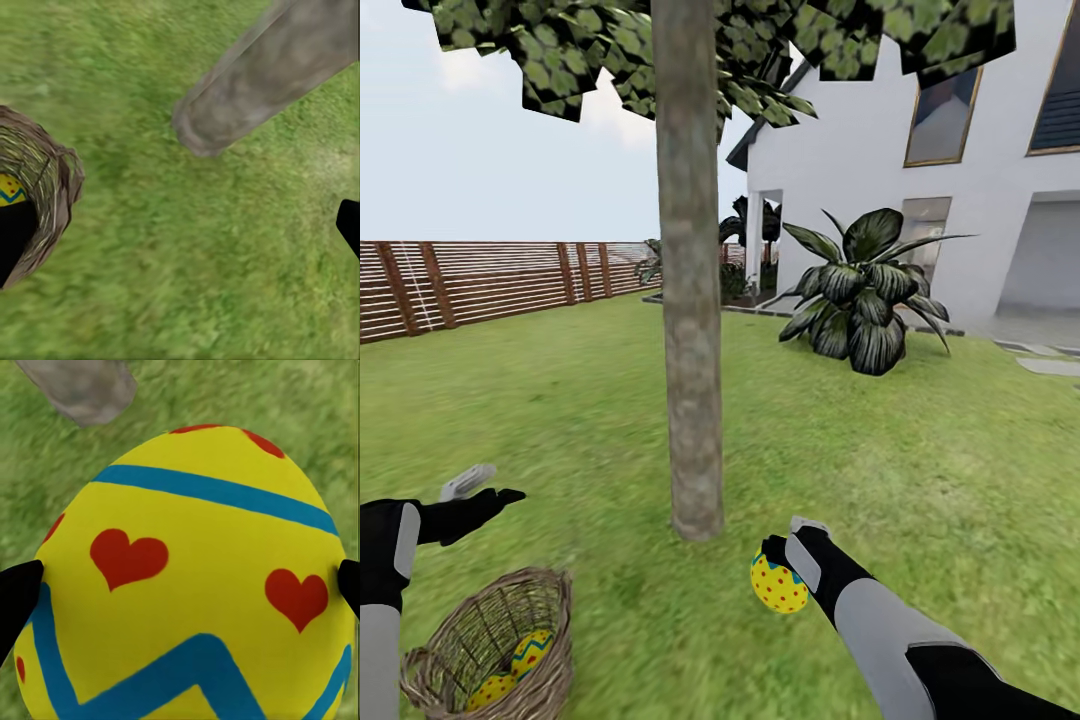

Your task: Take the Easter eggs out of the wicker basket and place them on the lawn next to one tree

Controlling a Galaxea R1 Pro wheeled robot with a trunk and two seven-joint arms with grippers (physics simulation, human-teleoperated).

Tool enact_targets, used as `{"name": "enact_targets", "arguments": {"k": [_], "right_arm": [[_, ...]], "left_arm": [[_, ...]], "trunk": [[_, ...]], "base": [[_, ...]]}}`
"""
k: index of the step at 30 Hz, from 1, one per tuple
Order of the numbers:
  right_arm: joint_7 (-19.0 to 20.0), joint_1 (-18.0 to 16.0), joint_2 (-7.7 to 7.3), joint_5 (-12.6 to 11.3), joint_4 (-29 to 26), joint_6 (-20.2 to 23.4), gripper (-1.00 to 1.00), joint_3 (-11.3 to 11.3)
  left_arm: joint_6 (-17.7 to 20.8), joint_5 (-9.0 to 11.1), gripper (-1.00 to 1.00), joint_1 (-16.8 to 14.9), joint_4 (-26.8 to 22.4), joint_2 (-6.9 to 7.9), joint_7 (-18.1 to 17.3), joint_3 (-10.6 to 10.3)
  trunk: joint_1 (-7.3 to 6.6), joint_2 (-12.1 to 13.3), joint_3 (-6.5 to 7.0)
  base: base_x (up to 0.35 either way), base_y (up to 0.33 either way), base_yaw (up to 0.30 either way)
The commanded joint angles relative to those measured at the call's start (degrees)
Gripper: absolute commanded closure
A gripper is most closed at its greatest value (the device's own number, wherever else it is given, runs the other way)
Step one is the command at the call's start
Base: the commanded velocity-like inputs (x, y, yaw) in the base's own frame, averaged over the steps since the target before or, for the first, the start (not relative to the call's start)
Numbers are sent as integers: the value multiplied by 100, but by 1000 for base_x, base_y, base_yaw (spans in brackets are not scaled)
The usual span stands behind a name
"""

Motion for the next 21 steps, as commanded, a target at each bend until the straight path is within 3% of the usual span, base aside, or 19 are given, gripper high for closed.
{"name": "enact_targets", "arguments": {"k": [1,11,21], "right_arm": [[-26,-1,3,-21,-16,25,100,-17],[-26,-1,3,-21,-14,-37,100,-17],[-26,-1,3,-18,-17,-62,100,-16]], "left_arm": [[34,-4,-100,-7,-4,-2,-18,13],[34,-4,-100,-6,-6,-2,-18,13],[34,-4,-100,-5,-9,-2,-18,11]], "trunk": [[2,-4,-7],[2,-4,-5],[2,-4,30]], "base": [[187,-219,14],[188,-203,13],[200,-139,177]]}}
